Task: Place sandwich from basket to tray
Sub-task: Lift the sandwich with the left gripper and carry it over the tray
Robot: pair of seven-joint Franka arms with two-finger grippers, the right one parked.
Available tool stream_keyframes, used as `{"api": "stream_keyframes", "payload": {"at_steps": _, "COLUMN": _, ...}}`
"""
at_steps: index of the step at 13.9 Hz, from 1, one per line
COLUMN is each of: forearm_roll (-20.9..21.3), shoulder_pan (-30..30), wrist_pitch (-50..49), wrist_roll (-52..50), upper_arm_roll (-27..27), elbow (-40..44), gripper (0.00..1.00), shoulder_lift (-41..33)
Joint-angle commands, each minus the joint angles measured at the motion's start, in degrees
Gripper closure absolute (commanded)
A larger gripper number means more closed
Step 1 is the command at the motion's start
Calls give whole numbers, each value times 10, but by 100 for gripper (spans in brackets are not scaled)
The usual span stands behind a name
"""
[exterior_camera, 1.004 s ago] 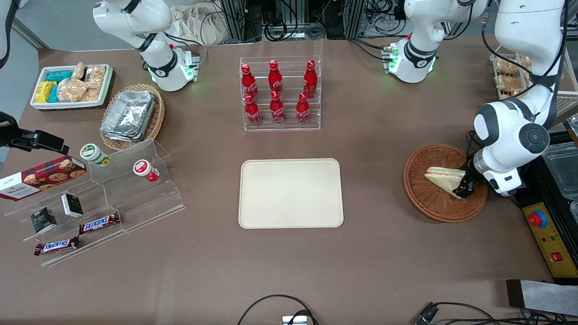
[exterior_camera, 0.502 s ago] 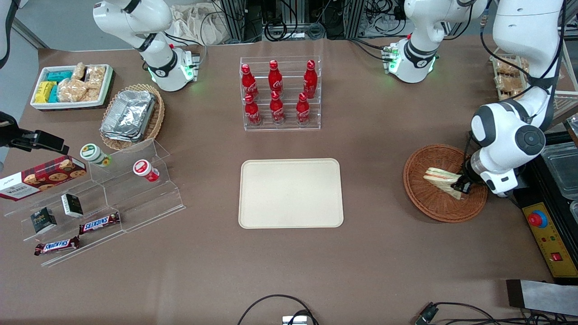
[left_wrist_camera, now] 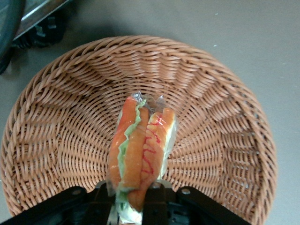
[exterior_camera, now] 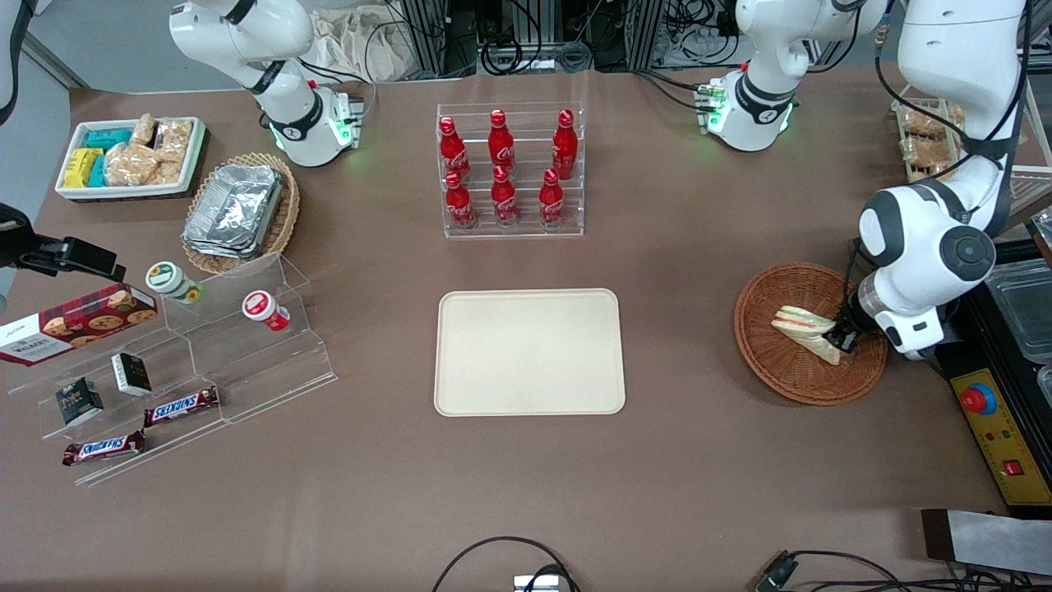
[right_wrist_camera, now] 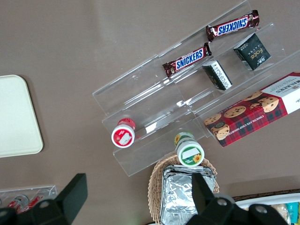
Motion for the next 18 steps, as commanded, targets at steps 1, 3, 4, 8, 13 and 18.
{"api": "stream_keyframes", "payload": {"at_steps": 1, "forearm_roll": 10, "shoulder_pan": -6, "wrist_pitch": -24, "wrist_roll": 7, "upper_arm_roll": 4, "elbow": 4, "gripper": 90, "shoulder_lift": -30}}
{"api": "stream_keyframes", "payload": {"at_steps": 3, "forearm_roll": 36, "shoulder_pan": -7, "wrist_pitch": -47, "wrist_roll": 7, "upper_arm_roll": 3, "elbow": 20, "gripper": 90, "shoulder_lift": -37}}
{"api": "stream_keyframes", "payload": {"at_steps": 4, "forearm_roll": 47, "shoulder_pan": -8, "wrist_pitch": -67, "wrist_roll": 7, "upper_arm_roll": 1, "elbow": 35, "gripper": 90, "shoulder_lift": -39}}
{"api": "stream_keyframes", "payload": {"at_steps": 8, "forearm_roll": 51, "shoulder_pan": -39, "wrist_pitch": -177, "wrist_roll": 19, "upper_arm_roll": -3, "elbow": 127, "gripper": 90, "shoulder_lift": -43}}
{"api": "stream_keyframes", "payload": {"at_steps": 13, "forearm_roll": 50, "shoulder_pan": -92, "wrist_pitch": -239, "wrist_roll": 56, "upper_arm_roll": -18, "elbow": 185, "gripper": 90, "shoulder_lift": -54}}
{"api": "stream_keyframes", "payload": {"at_steps": 18, "forearm_roll": 50, "shoulder_pan": -146, "wrist_pitch": -233, "wrist_roll": 84, "upper_arm_roll": -74, "elbow": 189, "gripper": 90, "shoulder_lift": -69}}
